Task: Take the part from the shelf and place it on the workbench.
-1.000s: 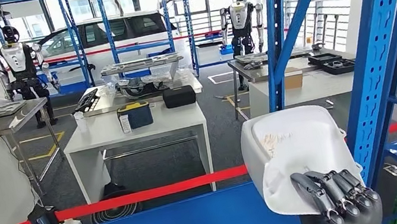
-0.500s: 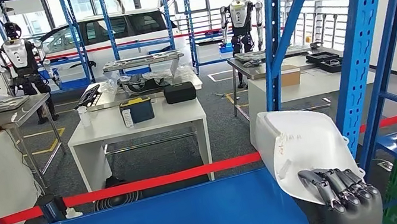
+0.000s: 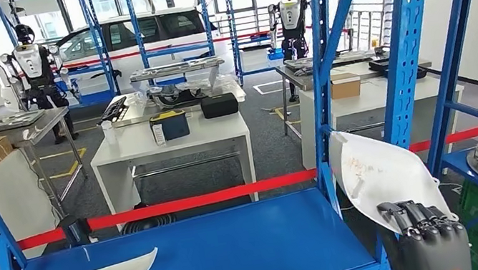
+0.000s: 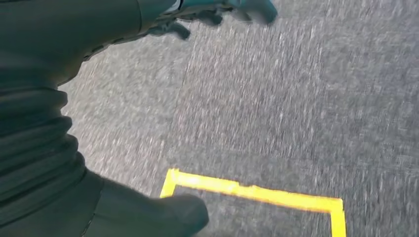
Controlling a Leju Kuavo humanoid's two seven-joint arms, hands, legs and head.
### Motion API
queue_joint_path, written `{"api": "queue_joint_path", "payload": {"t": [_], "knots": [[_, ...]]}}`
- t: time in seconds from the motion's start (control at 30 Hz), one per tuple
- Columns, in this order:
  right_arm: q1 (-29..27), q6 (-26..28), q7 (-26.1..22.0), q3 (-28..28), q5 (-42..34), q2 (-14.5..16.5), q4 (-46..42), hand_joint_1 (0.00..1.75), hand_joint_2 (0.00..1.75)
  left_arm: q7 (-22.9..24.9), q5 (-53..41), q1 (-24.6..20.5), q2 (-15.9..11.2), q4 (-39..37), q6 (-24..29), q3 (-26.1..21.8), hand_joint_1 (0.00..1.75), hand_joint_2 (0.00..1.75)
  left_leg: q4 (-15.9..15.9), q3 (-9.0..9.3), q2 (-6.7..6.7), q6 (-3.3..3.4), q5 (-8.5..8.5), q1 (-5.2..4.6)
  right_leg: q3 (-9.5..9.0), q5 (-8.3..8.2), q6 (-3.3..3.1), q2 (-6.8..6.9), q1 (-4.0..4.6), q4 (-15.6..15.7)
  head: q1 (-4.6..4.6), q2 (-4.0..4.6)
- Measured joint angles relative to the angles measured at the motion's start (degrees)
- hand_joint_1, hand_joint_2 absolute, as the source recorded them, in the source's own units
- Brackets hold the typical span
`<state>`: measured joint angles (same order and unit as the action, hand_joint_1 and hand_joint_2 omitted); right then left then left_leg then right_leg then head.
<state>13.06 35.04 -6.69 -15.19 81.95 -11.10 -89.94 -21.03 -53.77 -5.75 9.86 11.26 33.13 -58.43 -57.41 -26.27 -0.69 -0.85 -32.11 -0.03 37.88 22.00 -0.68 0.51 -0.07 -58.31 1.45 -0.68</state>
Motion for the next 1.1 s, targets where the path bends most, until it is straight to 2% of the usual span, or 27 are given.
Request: {"api": "queue_joint_path", "payload": {"t": [0.07, 0.1, 0.13, 0.2, 0.23, 0.27, 0.3, 0.33, 0.37, 0.43, 0.47, 0.5, 0.57, 0.6, 0.63, 0.67, 0.73, 0.77, 0.8, 0.83, 0.87, 0.9, 0.93, 0.97, 1.0, 1.07, 1.1], "knots": [[-1.9, 0.1, -0.1, 2.1, -0.7, -1.3, 0.2, 1.75, 1.75, -0.1, -0.4, 0.3, -0.3, 0.0, 0.0, 0.1, 0.0, 1.75, 0.0, -1.09, 0.17, 1.22, 0.92, -0.04, 0.34, -0.21, 0.78, -0.01, -0.26, -0.1, 0.01, 0.02], [-2.7, 0.0, -0.1, 3.1, -0.9, -1.9, 0.3, 1.75, 1.75, -0.1, -0.6, 0.4, -0.5, 0.0, 0.0, 0.1, 0.0, 1.75, 0.1, -1.7, 0.35, 1.81, 1.55, -0.02, 0.86, 1.06, 1.12, -0.11, -0.41, -0.9, -0.02, 0.03], [-3.4, 0.0, -0.1, 4.0, -1.0, -2.6, 0.4, 1.75, 1.75, 0.0, -0.9, 0.4, -0.6, 0.0, 0.0, 0.2, 0.0, 1.75, 0.2, -2.45, 0.55, 2.31, 2.28, 0.04, 1.68, 3.45, 1.42, -0.21, -0.49, -2.9, -0.03, 0.05], [-4.6, -0.1, 0.0, 5.8, -1.5, -3.6, 0.5, 1.75, 1.75, 0.4, -1.5, 0.5, -0.8, 0.1, 0.1, 0.3, 0.0, 1.75, 0.1, -4.11, 0.74, 2.79, 3.68, -0.06, 3.56, 9.58, 1.77, -0.29, -0.53, -9.8, -0.1, 0.06], [-5.3, 0.0, -0.1, 6.7, -1.9, -4.0, 0.6, 1.75, 1.75, 0.7, -1.8, 0.6, -0.9, 0.1, 0.2, 0.5, 0.0, 1.75, 0.0, -5.08, 0.78, 2.84, 4.45, -0.12, 4.18, 11.49, 1.82, -0.32, -0.52, -13.5, -0.11, 0.07], [-5.9, 0.0, -0.3, 7.4, -2.3, -4.3, 0.6, 1.75, 1.75, 1.1, -2.2, 0.7, -1.1, 0.1, 0.2, 0.6, 0.0, 1.75, -0.1, -6.08, 0.8, 2.84, 5.18, -0.18, 4.13, 11.95, 1.8, -0.35, -0.5, -16.1, -0.14, 0.07], [-6.5, 0.1, -0.6, 8.1, -2.5, -4.5, 0.6, 1.75, 1.75, 1.4, -2.6, 0.8, -1.3, 0.1, 0.2, 0.8, 0.0, 1.75, -0.3, -7.15, 0.83, 2.79, 5.87, -0.21, 3.16, 11.1, 1.72, -0.38, -0.47, -16.9, -0.15, 0.07], [-7.1, 0.2, -0.9, 8.6, -2.7, -4.7, 0.5, 1.75, 1.75, 1.8, -3.0, 0.8, -1.5, 0.1, 0.2, 0.9, 0.0, 1.75, -0.6, -8.14, 0.85, 2.69, 6.45, -0.22, 1.15, 9.51, 1.6, -0.38, -0.44, -15.6, -0.15, 0.07], [-7.5, 0.3, -1.2, 9.1, -2.8, -4.7, 0.5, 1.75, 1.75, 2.2, -3.3, 0.8, -1.6, 0.1, 0.2, 1.1, 0.0, 1.75, -0.9, -8.97, 0.87, 2.55, 6.93, -0.22, -1.87, 8.2, 1.44, -0.38, -0.41, -12.3, -0.16, 0.07], [-7.7, 0.1, -2.0, 9.5, -2.8, -4.8, 0.4, 1.75, 1.75, 2.8, -3.9, 0.8, -1.8, 0.1, 0.1, 1.4, 0.0, 1.75, -1.5, -10.17, 0.87, 2.06, 7.78, -0.34, -8.11, 8.5, 0.95, -0.42, -0.18, -3.9, -0.16, 0.07], [-7.5, 0.0, -2.4, 9.6, -2.8, -4.7, 0.4, 1.75, 1.75, 3.1, -4.3, 0.8, -1.9, 0.1, 0.0, 1.7, 0.0, 1.75, -1.6, -10.46, 0.89, 1.73, 8.23, -0.38, -9.88, 9.28, 0.68, -0.45, -0.02, -1.0, -0.17, 0.07], [-7.2, -0.3, -2.8, 9.6, -2.8, -4.7, 0.5, 1.75, 1.75, 3.4, -4.7, 0.8, -1.9, 0.1, 0.0, 1.9, 0.0, 1.75, -1.6, -10.61, 0.93, 1.37, 8.7, -0.39, -10.48, 9.88, 0.39, -0.48, 0.18, 0.5, -0.15, 0.07], [-6.4, -0.7, -3.3, 9.6, -2.7, -4.5, 0.8, 1.75, 1.75, 3.9, -5.4, 0.8, -1.9, 0.1, 0.0, 2.4, 0.0, 1.75, -1.3, -10.77, 0.97, 0.68, 9.59, -0.26, -9.78, 9.12, -0.24, -0.38, 0.2, 0.9, -0.15, 0.07], [-5.9, -0.9, -3.5, 9.5, -2.7, -4.3, 1.1, 1.75, 1.75, 4.1, -5.6, 0.9, -1.8, 0.1, 0.0, 2.6, 0.0, 1.75, -1.6, -11.13, 0.91, 0.34, 9.08, -0.22, -9.29, 8.42, -0.65, -0.27, 0.07, 1.1, -0.11, 0.07], [-5.3, -1.1, -3.7, 9.4, -2.7, -4.1, 1.4, 1.75, 1.75, 4.2, -5.8, 0.9, -1.8, 0.0, 0.0, 2.8, 0.0, 1.75, -2.7, -11.7, 0.82, 0.01, 7.43, -0.18, -8.64, 7.61, -1.06, -0.15, -0.09, 1.3, -0.12, 0.07], [-4.8, -1.1, -3.8, 9.3, -2.8, -3.8, 1.7, 1.75, 1.75, 4.4, -5.9, 0.9, -1.7, 0.0, 0.1, 2.9, 0.0, 1.75, -5.0, -12.49, 0.75, -0.31, 4.82, -0.09, -7.84, 6.74, -1.37, -0.04, -0.25, 1.5, -0.09, 0.07], [-4.0, -1.0, -4.0, 9.1, -3.3, -3.4, 2.2, 1.75, 1.75, 4.6, -5.9, 0.9, -1.5, 0.0, 0.1, 3.1, 0.0, 1.75, -12.0, -14.0, 0.68, -0.85, -0.85, 0.04, -6.07, 5.27, -1.56, 0.0, -0.22, 1.4, -0.07, 0.07], [-3.7, -0.7, -4.2, 9.0, -3.8, -3.2, 2.4, 1.75, 1.75, 4.6, -5.9, 0.9, -1.5, 0.0, 0.1, 3.2, 0.0, 1.75, -15.2, -14.3, 0.68, -1.02, -2.0, 0.1, -5.17, 4.56, -1.51, 0.05, -0.2, 1.3, -0.08, 0.07], [-3.6, -0.3, -4.6, 8.9, -4.6, -3.1, 2.5, 1.75, 1.75, 4.7, -6.0, 0.9, -1.5, 0.0, 0.0, 3.3, 0.0, 1.75, -17.0, -13.96, 0.69, -1.11, -1.71, 0.12, -4.2, 3.86, -1.43, 0.13, -0.19, 1.2, -0.08, 0.07], [-3.4, 0.2, -5.1, 8.7, -5.7, -3.0, 2.7, 1.75, 1.75, 4.9, -6.2, 0.9, -1.4, 0.0, 0.0, 3.4, 0.0, 1.75, -17.1, -12.73, 0.69, -1.12, -0.35, 0.14, -3.2, 3.17, -1.31, 0.2, -0.18, 1.0, -0.08, 0.07], [-3.3, 0.7, -5.7, 8.6, -7.0, -3.0, 2.8, 1.75, 1.75, 5.0, -6.3, 0.9, -1.4, 0.0, 0.0, 3.5, 0.0, 1.75, -15.1, -10.55, 0.69, -1.05, 1.26, 0.17, -2.25, 2.54, -1.16, 0.26, -0.18, 0.7, -0.08, 0.07], [-3.1, 1.0, -6.2, 8.5, -8.3, -3.0, 2.8, 1.75, 1.75, 5.1, -6.5, 0.9, -1.4, 0.0, -0.1, 3.6, 0.0, 1.75, -11.4, -7.47, 0.68, -0.9, 1.96, 0.18, -1.39, 1.96, -0.95, 0.29, -0.17, 0.4, -0.09, 0.06], [-2.9, 1.2, -6.5, 8.5, -9.3, -2.9, 2.8, 1.75, 1.75, 5.1, -6.6, 0.9, -1.4, 0.0, -0.2, 3.7, 0.0, 1.75, -6.8, -4.13, 0.64, -0.64, 1.63, 0.1, -0.72, 1.45, -0.69, 0.31, -0.13, 0.2, -0.09, 0.06], [-2.6, 1.4, -6.7, 8.5, -10.0, -2.9, 2.9, 1.75, 1.75, 5.2, -6.7, 0.8, -1.4, 0.0, -0.3, 3.8, 0.0, 1.75, -3.2, -1.75, 0.58, -0.26, 0.86, 0.0, -0.35, 0.94, -0.41, 0.34, -0.09, 0.0, -0.13, 0.05], [-2.4, 1.5, -6.9, 8.5, -10.5, -2.9, 2.9, 1.75, 1.75, 5.2, -6.8, 0.8, -1.3, 0.0, -0.3, 3.9, 0.0, 1.75, -0.7, -0.32, 0.54, 0.16, 0.03, -0.19, -0.17, 0.43, -0.09, 0.36, -0.08, 0.0, -0.13, 0.05], [-2.0, 1.7, -7.1, 8.4, -11.3, -2.8, 3.0, 1.75, 1.75, 5.3, -6.8, 0.9, -1.2, -0.1, -0.4, 4.1, 0.0, 1.75, 0.3, -0.53, 0.56, 1.22, 0.36, -0.44, -0.03, -0.7, 0.63, 0.35, -0.23, 0.3, -0.11, 0.04], [-1.9, 1.9, -7.1, 8.4, -11.7, -2.7, 3.2, 1.75, 1.75, 5.3, -6.8, 0.9, -1.2, -0.1, -0.4, 4.1, 0.0, 1.75, 0.3, -0.98, 0.69, 1.72, 0.95, -0.46, 0.25, -0.51, 0.99, 0.26, -0.36, 0.2, -0.07, 0.06]]}}
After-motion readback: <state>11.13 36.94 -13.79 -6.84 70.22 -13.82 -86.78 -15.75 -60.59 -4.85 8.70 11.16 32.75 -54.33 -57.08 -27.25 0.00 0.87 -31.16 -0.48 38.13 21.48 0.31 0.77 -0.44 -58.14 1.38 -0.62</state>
